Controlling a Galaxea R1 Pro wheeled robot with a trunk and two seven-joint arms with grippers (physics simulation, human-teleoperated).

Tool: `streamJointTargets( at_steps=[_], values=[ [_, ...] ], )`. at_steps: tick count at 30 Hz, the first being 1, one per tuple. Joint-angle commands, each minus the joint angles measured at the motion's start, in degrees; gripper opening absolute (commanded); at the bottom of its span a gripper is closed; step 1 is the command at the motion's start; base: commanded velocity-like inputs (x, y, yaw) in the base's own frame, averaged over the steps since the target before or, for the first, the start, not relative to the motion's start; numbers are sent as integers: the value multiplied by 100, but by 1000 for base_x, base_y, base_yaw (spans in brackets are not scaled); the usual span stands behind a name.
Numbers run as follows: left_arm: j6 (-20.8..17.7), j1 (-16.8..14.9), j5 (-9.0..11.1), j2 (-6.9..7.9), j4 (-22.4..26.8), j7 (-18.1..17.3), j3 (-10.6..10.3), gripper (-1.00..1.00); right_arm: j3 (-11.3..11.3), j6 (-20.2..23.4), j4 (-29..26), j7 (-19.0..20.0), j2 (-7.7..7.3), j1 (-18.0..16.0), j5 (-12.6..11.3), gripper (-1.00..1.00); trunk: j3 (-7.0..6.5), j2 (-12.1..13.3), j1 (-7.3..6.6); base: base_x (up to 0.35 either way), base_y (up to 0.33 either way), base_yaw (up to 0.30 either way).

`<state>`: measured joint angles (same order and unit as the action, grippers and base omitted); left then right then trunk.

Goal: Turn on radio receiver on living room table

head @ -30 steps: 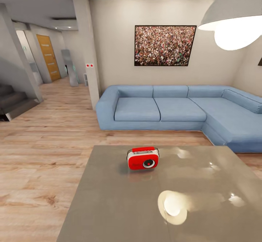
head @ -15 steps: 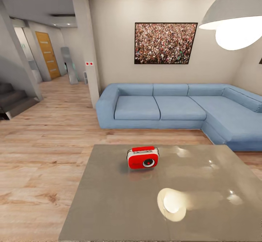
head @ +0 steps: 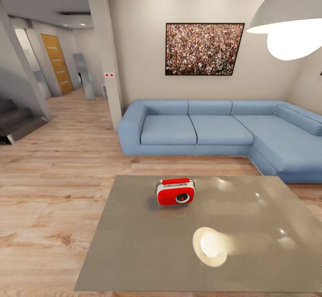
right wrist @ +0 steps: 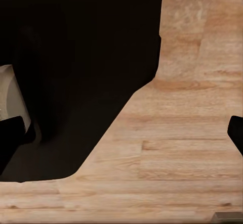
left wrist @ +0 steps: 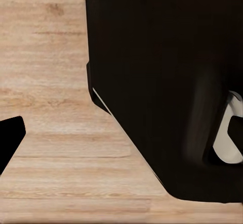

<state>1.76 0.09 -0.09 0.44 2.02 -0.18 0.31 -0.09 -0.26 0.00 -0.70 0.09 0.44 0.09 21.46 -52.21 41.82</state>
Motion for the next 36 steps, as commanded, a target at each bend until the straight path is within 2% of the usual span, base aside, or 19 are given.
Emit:
streamJointTargets(
  at_steps=[1,36],
  values=[
    [0,0,0,0,0,0,1,100,0,0,0,0,0,0,0,100,-9,41,-23,0,0,0],
    [0,0,0,0,0,0,-1,100,0,0,0,0,0,0,0,100,-309,1445,-791,0,0,0]
  ],
)
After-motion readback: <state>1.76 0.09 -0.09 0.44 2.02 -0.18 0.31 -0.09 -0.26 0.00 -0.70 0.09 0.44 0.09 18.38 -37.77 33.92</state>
